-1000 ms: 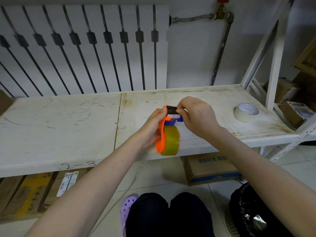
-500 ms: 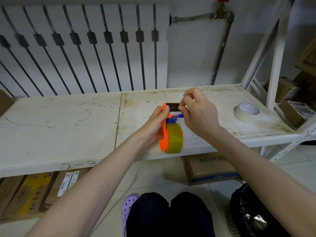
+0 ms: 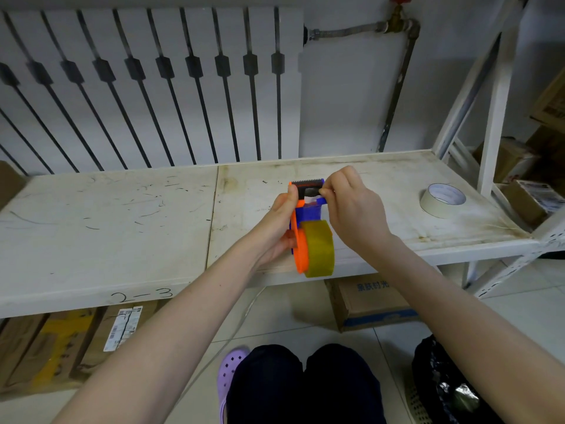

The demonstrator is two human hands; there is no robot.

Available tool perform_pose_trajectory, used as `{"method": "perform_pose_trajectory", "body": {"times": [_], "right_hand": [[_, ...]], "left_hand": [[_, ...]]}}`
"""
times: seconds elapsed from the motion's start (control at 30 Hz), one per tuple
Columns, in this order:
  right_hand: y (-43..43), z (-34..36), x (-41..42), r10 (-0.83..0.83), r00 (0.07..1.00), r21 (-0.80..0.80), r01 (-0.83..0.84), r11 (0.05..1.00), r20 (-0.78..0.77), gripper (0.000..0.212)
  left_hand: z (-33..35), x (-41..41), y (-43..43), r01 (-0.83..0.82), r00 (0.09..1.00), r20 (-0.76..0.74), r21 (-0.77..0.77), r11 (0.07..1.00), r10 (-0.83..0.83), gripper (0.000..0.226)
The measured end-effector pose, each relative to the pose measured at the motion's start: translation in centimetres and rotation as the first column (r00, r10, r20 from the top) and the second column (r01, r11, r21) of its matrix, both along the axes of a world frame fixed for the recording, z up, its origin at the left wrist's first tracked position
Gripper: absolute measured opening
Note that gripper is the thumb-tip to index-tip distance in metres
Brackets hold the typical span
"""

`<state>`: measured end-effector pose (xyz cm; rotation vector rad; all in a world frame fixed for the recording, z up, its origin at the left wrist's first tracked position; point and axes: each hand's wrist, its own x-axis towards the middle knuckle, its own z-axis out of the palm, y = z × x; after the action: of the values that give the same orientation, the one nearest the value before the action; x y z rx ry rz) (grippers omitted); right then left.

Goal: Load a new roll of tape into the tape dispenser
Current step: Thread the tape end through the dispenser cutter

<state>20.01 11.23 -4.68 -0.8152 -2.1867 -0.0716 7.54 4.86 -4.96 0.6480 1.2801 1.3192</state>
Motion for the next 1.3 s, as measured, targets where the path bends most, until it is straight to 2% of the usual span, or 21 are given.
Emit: {"method": "perform_pose_trajectory", "body": {"times": [0.1,0.2,0.33,0.4,0.47,0.53,0.63,0.7,0.8,0.9,0.93,1.03,1.07,1.17,1.3], "right_hand": [[0.1,-0.3,0.3,0.047,0.998,0.023,-0.048,0.999,0.046,0.032],[-0.1,-0.4,0.6,0.091,0.994,0.001,-0.091,0.996,0.064,0.036],[0.0,-0.2,0.4,0.077,0.996,-0.004,-0.077,0.997,0.048,0.024],[0.4,0.0,0.2,0.039,0.998,0.0,-0.039,0.999,0.04,0.024],[0.8,0.2,0.1,0.006,0.999,-0.002,-0.006,1.0,0.046,0.019],[0.9,0.4,0.0,-0.026,0.997,-0.033,0.028,0.999,0.075,0.016],[0.8,1.1,-0.6,-0.085,0.985,-0.138,0.106,0.985,0.152,0.019],[1.0,1.6,-1.0,-0.104,0.979,-0.188,0.137,0.973,0.177,0.018],[1.5,1.9,-1.4,-0.144,0.962,-0.254,0.203,0.946,0.233,0.016],[3.0,1.9,-1.1,-0.215,0.942,-0.232,0.276,0.933,0.257,0.016],[3.5,1.8,-0.8,-0.241,0.936,-0.224,0.3,0.927,0.257,0.017],[4.4,1.0,-0.2,-0.283,0.915,-0.253,0.358,0.899,0.288,0.017],[4.5,0.8,-0.2,-0.29,0.908,-0.262,0.371,0.891,0.301,0.017],[4.5,0.4,-0.2,-0.31,0.89,-0.29,0.41,0.865,0.335,0.015],[4.5,0.4,-0.2,-0.318,0.879,-0.313,0.432,0.846,0.356,0.011]], "left_hand": [[-0.2,0.1,0.5,-0.032,0.999,0.028,-0.115,0.993,0.036,0.053],[-0.5,0.2,0.7,-0.045,0.997,-0.066,-0.171,0.984,0.034,0.063],[-1.5,0.2,0.2,-0.168,0.981,-0.12,-0.155,0.973,0.151,0.069],[-2.3,0.1,0.0,-0.236,0.947,-0.24,-0.077,0.969,0.212,0.074],[-2.6,0.6,-0.5,-0.229,0.865,-0.454,0.024,0.973,0.214,0.073],[-2.7,1.3,-1.0,-0.181,0.741,-0.646,0.071,0.981,0.183,0.068],[-3.4,2.4,-1.1,-0.141,0.539,-0.839,0.0,0.99,0.076,0.07],[-3.8,2.8,-0.8,-0.19,0.439,-0.896,-0.017,0.982,0.069,0.072],[-3.6,2.9,-0.4,-0.242,0.355,-0.923,0.059,0.969,0.145,0.065],[-3.2,2.4,-0.1,-0.216,0.219,-0.962,0.112,0.97,0.16,0.055],[-2.9,2.2,0.0,-0.196,0.205,-0.968,0.107,0.975,0.147,0.052],[-2.0,1.9,0.1,-0.151,0.303,-0.951,0.017,0.988,0.062,0.048],[-1.8,1.9,0.2,-0.142,0.308,-0.951,-0.008,0.99,0.036,0.049],[-1.5,2.1,0.3,-0.147,0.275,-0.961,-0.03,0.989,0.012,0.049],[-2.2,2.4,0.2,-0.153,0.238,-0.97,0.019,0.988,0.056,0.047]]}}
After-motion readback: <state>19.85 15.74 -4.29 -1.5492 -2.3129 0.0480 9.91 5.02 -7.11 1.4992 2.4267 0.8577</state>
